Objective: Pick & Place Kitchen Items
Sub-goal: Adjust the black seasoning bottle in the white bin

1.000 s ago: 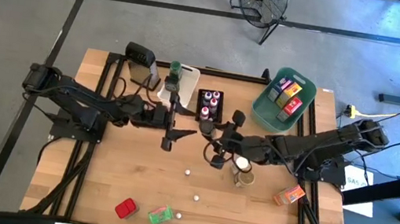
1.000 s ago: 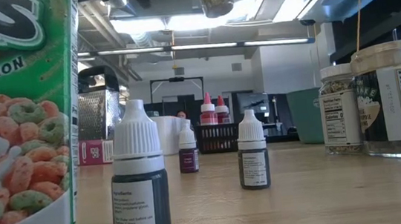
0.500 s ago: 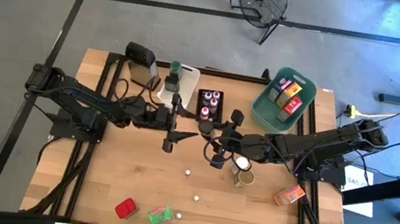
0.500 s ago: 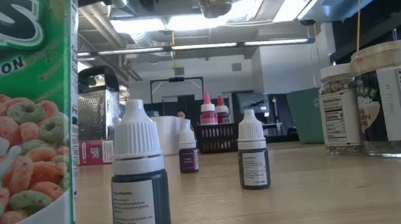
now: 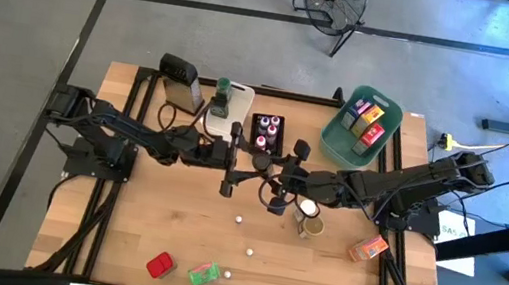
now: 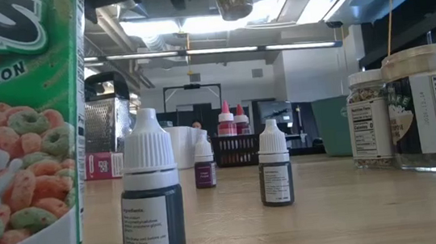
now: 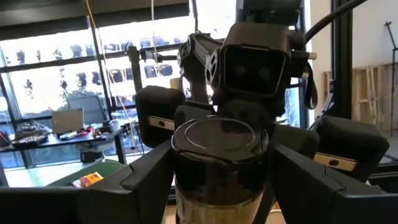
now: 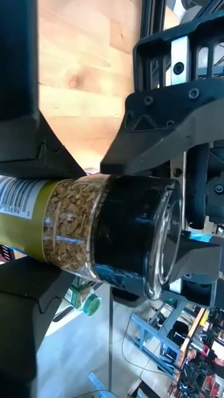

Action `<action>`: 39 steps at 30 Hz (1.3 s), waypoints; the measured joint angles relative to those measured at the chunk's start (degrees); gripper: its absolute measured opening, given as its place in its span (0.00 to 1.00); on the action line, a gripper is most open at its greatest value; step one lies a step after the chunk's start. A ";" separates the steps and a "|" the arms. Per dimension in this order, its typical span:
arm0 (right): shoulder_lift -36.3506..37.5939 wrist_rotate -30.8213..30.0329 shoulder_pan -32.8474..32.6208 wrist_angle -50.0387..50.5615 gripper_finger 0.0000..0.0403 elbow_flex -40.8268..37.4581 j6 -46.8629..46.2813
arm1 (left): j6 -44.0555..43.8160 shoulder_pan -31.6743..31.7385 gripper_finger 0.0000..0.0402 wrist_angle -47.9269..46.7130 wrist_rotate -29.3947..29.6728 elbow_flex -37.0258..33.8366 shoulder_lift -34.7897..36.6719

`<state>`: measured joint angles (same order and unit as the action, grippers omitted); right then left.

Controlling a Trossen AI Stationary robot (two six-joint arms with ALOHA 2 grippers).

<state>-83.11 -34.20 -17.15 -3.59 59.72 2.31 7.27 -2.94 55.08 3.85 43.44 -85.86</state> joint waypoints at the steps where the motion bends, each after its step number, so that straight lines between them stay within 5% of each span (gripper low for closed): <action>1: 0.00 0.27 0.00 0.14 0.40 0.00 0.00 | 0.31 0.00 0.60 0.13 -0.01 0.00 0.00; 8: -0.02 0.57 -0.02 0.23 0.40 0.00 0.02 | 5.94 0.00 0.60 0.00 -1.21 0.00 0.00; 39: -0.02 2.74 0.59 0.01 0.40 0.00 0.92 | 2.23 0.04 0.53 -3.88 -0.61 1.95 0.00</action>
<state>-83.13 -31.46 -16.56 -3.57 59.72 3.22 9.50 -2.90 51.20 3.24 45.39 -85.86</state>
